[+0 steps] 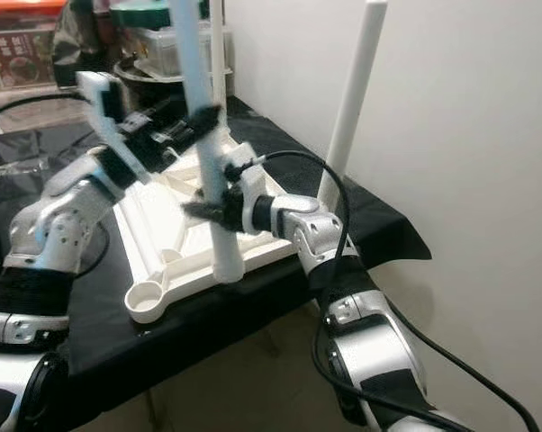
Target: Building children table
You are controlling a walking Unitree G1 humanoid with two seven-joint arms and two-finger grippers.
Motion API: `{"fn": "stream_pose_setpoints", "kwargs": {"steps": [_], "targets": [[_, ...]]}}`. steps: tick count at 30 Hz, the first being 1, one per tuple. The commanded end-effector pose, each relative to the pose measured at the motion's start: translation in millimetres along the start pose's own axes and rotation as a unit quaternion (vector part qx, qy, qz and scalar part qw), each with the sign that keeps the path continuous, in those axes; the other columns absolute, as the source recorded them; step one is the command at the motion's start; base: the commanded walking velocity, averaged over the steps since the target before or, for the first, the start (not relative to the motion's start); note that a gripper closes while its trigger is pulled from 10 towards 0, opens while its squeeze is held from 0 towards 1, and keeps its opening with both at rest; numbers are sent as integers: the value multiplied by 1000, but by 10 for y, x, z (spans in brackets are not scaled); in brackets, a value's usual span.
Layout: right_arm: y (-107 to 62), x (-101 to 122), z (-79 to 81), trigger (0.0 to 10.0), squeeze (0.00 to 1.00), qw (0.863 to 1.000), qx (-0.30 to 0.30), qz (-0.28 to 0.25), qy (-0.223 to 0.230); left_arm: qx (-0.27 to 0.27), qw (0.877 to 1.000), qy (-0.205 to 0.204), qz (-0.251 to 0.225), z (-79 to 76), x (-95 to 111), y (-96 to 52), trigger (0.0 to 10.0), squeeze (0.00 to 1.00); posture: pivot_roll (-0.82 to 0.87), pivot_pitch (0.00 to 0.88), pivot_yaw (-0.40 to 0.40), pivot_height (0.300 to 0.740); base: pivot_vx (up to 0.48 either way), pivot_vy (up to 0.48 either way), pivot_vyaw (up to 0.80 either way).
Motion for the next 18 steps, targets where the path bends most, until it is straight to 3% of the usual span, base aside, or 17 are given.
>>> {"fn": "stream_pose_setpoints", "kwargs": {"steps": [1,2,4,5,7,8,10,14,15,18], "targets": [[-4,204,-75,0,0,999,-26,-41,-6,10,1000,-8,-6,12,19,-30,10000,0,114,0,-36,740,0,0,0],[-20,276,-145,824,0,997,-48,-60,8,19,1000,-12,-14,23,41,-51,10000,0,114,0,-36,740,0,0,0],[-47,354,-209,824,0,994,-69,-80,11,45,998,-30,-28,63,53,-77,10000,0,117,0,-38,740,0,0,0],[-78,433,-258,10000,0,991,-85,-101,14,74,995,-47,-39,93,20,-126,10000,0,117,0,-36,740,0,0,0],[-144,534,-330,10000,0,984,-115,-133,14,115,992,-56,-22,87,-183,-262,10000,0,116,0,-36,740,0,0,0],[-144,534,-330,10000,0,984,-115,-133,14,115,992,-56,-22,87,-183,-262,10000,0,116,0,-36,740,0,0,0],[-222,576,-368,10000,0,977,-141,-157,7,147,988,-50,2,54,-390,-439,10000,0,117,0,-39,740,0,0,387],[-241,579,-382,10000,0,975,-149,-164,6,158,986,-48,9,41,-440,-497,10000,0,117,0,-39,740,0,0,775],[-265,534,-372,10000,0,973,-159,-169,6,172,984,-41,28,-6,-556,-608,10000,0,118,0,-40,740,0,0,781],[-265,534,-372,10000,0,973,-159,-169,6,172,984,-41,28,-6,-556,-608,10000,0,118,0,-40,740,0,0,781]]}}
Point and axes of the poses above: a point about 5 cm out from each wrist's last joint towards the gripper, its own y axis pointing out of the wrist towards the gripper, its own x axis along the axis of the wrist's last joint, z = x × y, the point moved 5 cm from there along y, pointing out of the wrist towards the gripper, and after that the axes turned 1 degree about -y, right-handed, at the moved point
